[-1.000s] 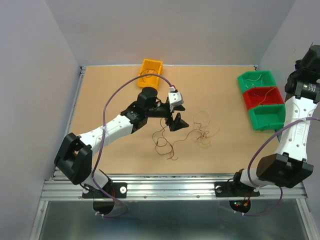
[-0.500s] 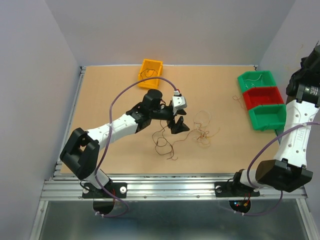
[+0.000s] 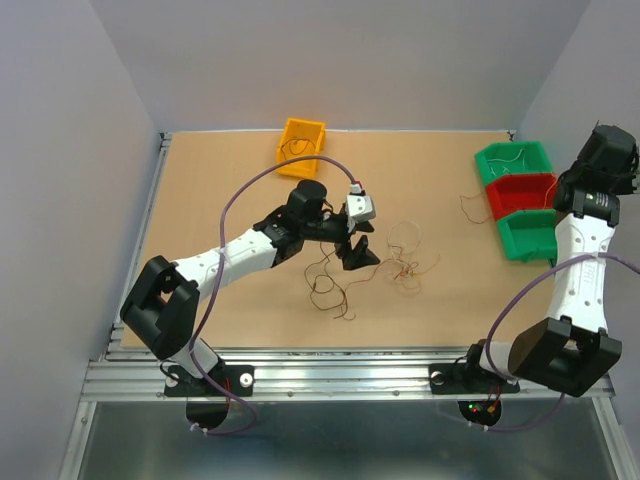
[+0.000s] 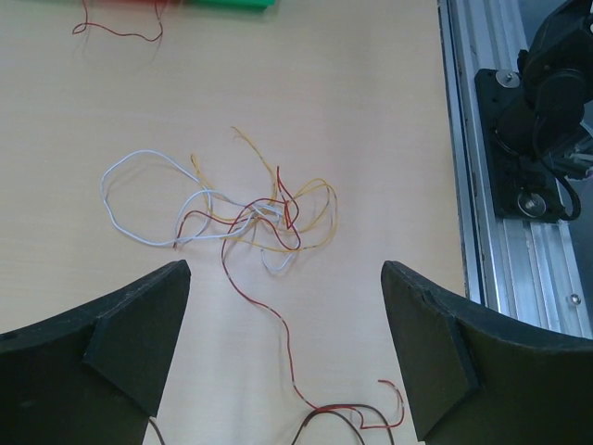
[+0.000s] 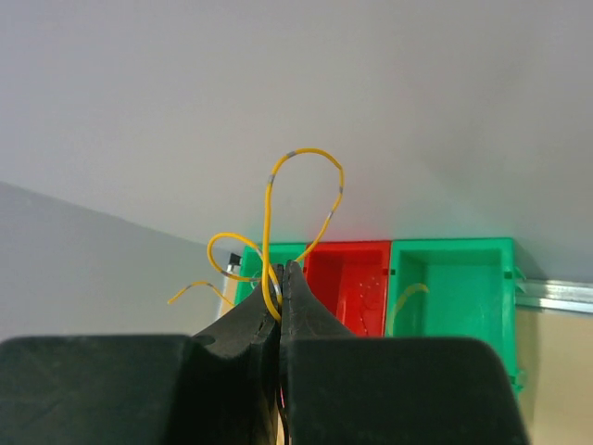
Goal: Untangle the cables
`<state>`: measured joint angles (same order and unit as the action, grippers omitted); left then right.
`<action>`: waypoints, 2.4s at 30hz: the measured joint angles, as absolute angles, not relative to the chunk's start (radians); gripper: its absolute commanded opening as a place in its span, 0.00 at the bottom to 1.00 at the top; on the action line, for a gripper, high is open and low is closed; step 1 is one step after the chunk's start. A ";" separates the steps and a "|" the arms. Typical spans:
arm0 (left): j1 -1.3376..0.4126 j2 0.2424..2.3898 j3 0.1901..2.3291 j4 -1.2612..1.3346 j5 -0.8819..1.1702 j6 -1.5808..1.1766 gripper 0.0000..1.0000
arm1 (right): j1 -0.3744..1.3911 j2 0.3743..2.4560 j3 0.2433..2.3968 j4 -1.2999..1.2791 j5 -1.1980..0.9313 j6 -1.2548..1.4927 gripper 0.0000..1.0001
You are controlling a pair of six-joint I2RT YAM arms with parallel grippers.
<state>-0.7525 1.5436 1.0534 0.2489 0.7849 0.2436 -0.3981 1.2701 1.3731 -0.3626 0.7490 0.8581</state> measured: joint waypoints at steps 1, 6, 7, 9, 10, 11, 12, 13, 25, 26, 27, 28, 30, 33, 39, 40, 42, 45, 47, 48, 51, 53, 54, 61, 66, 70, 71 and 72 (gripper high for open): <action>-0.752 1.544 1.053 0.249 0.785 0.245 0.96 | -0.398 1.269 1.362 -0.362 0.754 0.866 0.01; -0.754 1.544 1.053 0.244 0.785 0.253 0.96 | -0.398 1.269 1.341 -0.360 0.745 0.888 0.01; -0.754 1.544 1.054 0.241 0.785 0.254 0.96 | -0.398 1.268 1.332 -0.351 0.744 0.899 0.01; -0.755 1.544 1.054 0.241 0.785 0.255 0.96 | -0.398 1.261 1.300 -0.342 0.743 0.917 0.01; -0.756 1.544 1.054 0.241 0.785 0.257 0.96 | -0.398 1.254 1.265 -0.336 0.743 0.933 0.01; -0.758 1.544 1.054 0.240 0.785 0.260 0.96 | -0.398 1.250 1.246 -0.338 0.743 0.941 0.01; -0.758 1.544 1.054 0.239 0.785 0.261 0.96 | -0.398 1.250 1.225 -0.342 0.744 0.948 0.01; -0.759 1.544 1.054 0.238 0.786 0.262 0.96 | -0.398 1.250 1.200 -0.338 0.744 0.962 0.01; -0.762 1.543 1.054 0.234 0.794 0.269 0.96 | -0.398 1.261 0.971 -0.344 0.737 1.145 0.01; -0.763 1.543 1.054 0.234 0.796 0.269 0.96 | -0.398 1.263 0.969 -0.345 0.737 1.150 0.01; -0.765 1.543 1.054 0.234 0.797 0.269 0.96 | -0.398 1.271 0.965 -0.347 0.737 1.164 0.01; -0.765 1.543 1.054 0.234 0.799 0.270 0.96 | -0.398 1.291 0.965 -0.351 0.736 1.184 0.01; -0.766 1.543 1.054 0.234 0.804 0.270 0.96 | -0.399 1.334 0.965 -0.352 0.733 1.216 0.01; -0.767 1.543 1.054 0.234 0.809 0.272 0.96 | -0.404 1.433 0.977 -0.400 0.724 1.278 0.01; -0.772 1.543 1.054 0.233 0.812 0.276 0.96 | -0.413 1.671 1.153 -0.655 0.708 1.412 0.01; -0.773 1.543 1.054 0.233 0.813 0.277 0.96 | -0.413 1.711 1.210 -0.700 0.707 1.427 0.01; -0.773 1.543 1.054 0.231 0.813 0.279 0.96 | -0.413 1.749 1.271 -0.744 0.706 1.443 0.01; -0.773 1.542 1.054 0.227 0.813 0.280 0.96 | -0.413 1.787 1.344 -0.812 0.702 1.458 0.01; -0.773 1.541 1.054 0.226 0.813 0.280 0.96 | -0.413 1.790 1.356 -0.841 0.701 1.464 0.01; -0.773 1.541 1.054 0.226 0.813 0.281 0.96 | -0.413 1.791 1.359 -0.854 0.700 1.463 0.01; -0.774 1.541 1.054 0.226 0.813 0.283 0.96 | -0.413 1.800 1.369 -0.873 0.696 1.452 0.11; -0.776 1.541 1.054 0.226 0.813 0.284 0.96 | -0.413 1.804 1.370 -0.876 0.694 1.443 0.25; -0.778 1.541 1.054 0.226 0.813 0.286 0.96 | -0.413 1.804 1.370 -0.878 0.695 1.444 0.25; -0.785 1.541 1.054 0.220 0.813 0.291 0.96 | -0.413 1.789 1.370 -0.882 0.702 1.406 0.58; -0.786 1.541 1.054 0.218 0.813 0.292 0.96 | -0.390 1.726 1.371 -0.881 0.729 1.364 0.63; -0.787 1.541 1.054 0.217 0.813 0.292 0.96 | -0.368 1.642 1.371 -0.880 0.739 1.341 0.61; -0.788 1.541 1.054 0.216 0.813 0.293 0.96 | -0.364 1.625 1.371 -0.877 0.739 1.332 0.61; -0.789 1.541 1.054 0.216 0.813 0.295 0.96 | -0.361 1.613 1.372 -0.869 0.739 1.317 0.61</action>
<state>-0.7891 1.5414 1.0538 0.2165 0.8131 0.2947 -0.3607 1.6131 1.3716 -0.8692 0.7391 1.3170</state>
